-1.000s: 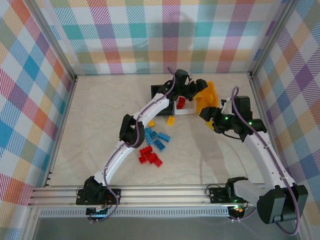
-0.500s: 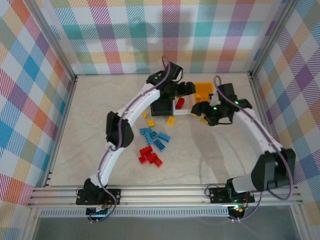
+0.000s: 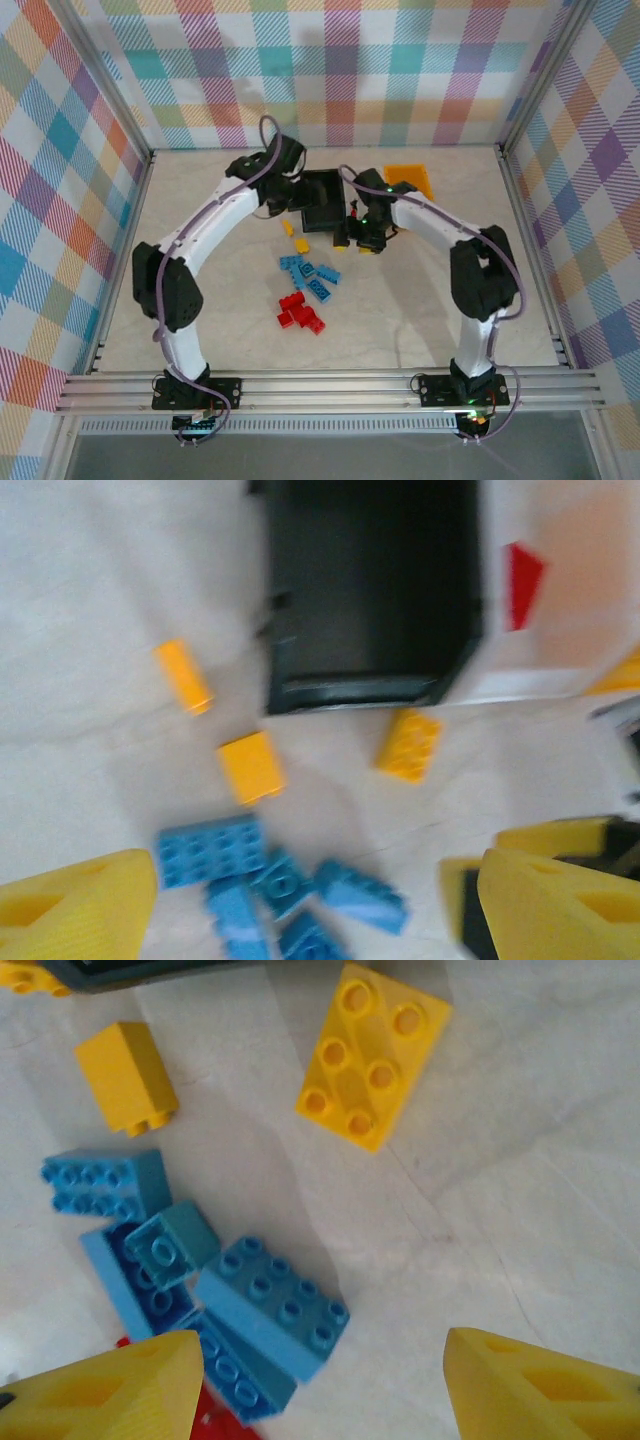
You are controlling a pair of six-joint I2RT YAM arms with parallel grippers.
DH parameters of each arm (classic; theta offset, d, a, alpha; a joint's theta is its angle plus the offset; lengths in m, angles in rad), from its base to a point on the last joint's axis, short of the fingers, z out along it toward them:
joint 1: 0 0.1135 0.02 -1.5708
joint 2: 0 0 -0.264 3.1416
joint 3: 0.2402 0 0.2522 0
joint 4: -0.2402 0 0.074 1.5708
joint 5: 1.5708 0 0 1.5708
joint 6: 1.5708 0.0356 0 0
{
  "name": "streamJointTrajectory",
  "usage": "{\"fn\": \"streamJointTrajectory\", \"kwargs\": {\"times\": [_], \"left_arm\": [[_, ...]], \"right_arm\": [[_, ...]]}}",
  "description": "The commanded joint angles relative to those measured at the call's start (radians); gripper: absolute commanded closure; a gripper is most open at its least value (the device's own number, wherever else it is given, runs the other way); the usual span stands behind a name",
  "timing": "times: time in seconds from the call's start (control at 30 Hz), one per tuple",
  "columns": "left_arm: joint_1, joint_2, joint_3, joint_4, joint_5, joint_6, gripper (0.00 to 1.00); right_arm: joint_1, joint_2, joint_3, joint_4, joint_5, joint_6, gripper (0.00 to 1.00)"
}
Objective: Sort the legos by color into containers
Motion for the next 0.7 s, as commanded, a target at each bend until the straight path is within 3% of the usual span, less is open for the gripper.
{"fn": "streamJointTrajectory", "kwargs": {"times": [0.0,0.13,0.33,0.67], "left_arm": [[0.034,-0.119,-0.120,-0.017,-0.035,0.023,0.15],[0.069,-0.191,-0.225,-0.002,-0.016,0.012,0.14],[0.105,-0.218,-0.253,-0.002,0.011,0.020,0.14],[0.124,-0.231,-0.271,-0.003,0.040,0.030,0.12]], "right_arm": [[0.013,0.071,0.095,-0.035,0.091,0.009,0.35],[0.019,0.140,0.180,-0.045,0.152,0.023,0.35],[0.035,0.222,0.264,-0.088,0.211,0.044,0.35],[0.063,0.266,0.255,-0.059,0.278,0.059,0.38]]}}
